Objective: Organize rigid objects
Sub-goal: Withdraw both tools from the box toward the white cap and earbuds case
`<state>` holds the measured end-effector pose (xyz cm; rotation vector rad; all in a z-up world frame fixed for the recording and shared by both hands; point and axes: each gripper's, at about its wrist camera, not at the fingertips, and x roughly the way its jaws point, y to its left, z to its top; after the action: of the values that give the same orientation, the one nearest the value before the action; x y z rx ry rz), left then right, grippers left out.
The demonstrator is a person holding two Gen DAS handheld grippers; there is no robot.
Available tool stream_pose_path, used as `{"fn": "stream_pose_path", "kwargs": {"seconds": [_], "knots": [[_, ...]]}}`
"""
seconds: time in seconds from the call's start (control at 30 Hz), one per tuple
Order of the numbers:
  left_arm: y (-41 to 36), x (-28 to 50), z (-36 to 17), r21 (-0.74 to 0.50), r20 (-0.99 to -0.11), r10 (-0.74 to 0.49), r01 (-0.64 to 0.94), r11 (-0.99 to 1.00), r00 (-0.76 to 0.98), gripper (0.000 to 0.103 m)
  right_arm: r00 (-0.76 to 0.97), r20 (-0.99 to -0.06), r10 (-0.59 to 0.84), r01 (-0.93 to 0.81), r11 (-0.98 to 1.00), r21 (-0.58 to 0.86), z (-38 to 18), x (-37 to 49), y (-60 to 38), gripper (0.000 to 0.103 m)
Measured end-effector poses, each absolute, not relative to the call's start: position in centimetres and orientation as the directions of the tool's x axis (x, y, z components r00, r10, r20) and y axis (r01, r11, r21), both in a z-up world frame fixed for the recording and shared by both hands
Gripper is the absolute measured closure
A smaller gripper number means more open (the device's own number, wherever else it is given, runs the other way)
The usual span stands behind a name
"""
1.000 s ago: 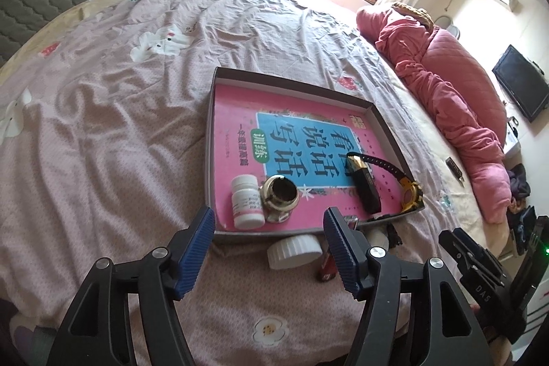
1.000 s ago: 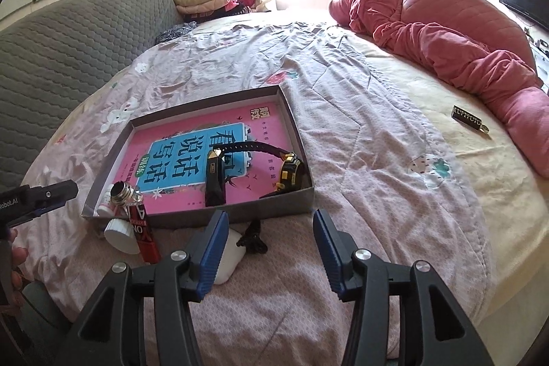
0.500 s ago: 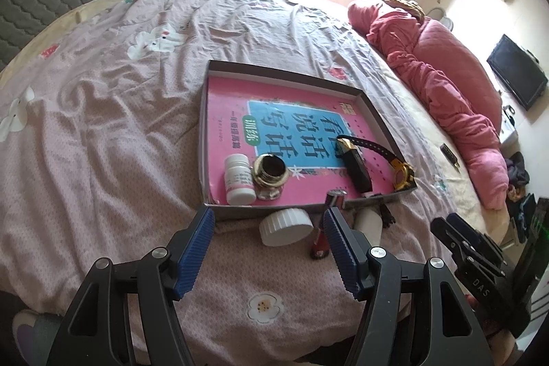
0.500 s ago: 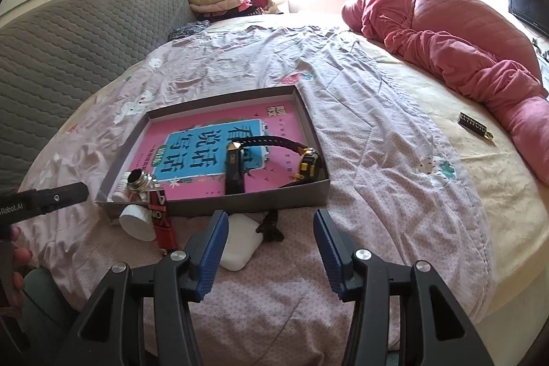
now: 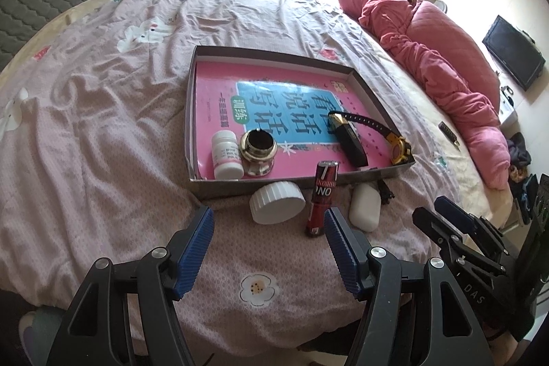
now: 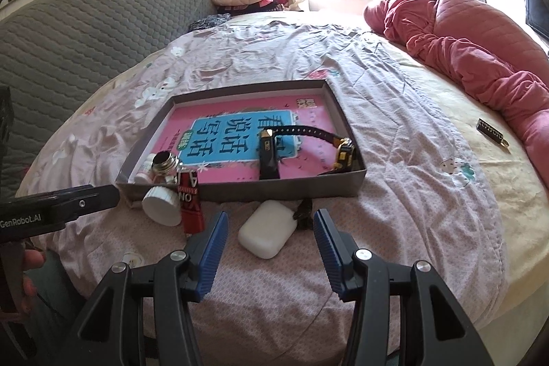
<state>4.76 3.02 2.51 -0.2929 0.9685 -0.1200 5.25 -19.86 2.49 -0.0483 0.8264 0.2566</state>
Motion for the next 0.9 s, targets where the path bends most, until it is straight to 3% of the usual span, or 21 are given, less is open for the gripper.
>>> {"fn": "stream_pose_path", "kwargs": {"seconds": [0.9], "knots": [[2.0,4.2,-1.0,-0.286,-0.844,-0.23,-0.044,0.957,0.485,0.035,0.567,-0.79,0.232,-0.245,0.964,0.107,-1.6,4.3,-19.8,0.051]]}}
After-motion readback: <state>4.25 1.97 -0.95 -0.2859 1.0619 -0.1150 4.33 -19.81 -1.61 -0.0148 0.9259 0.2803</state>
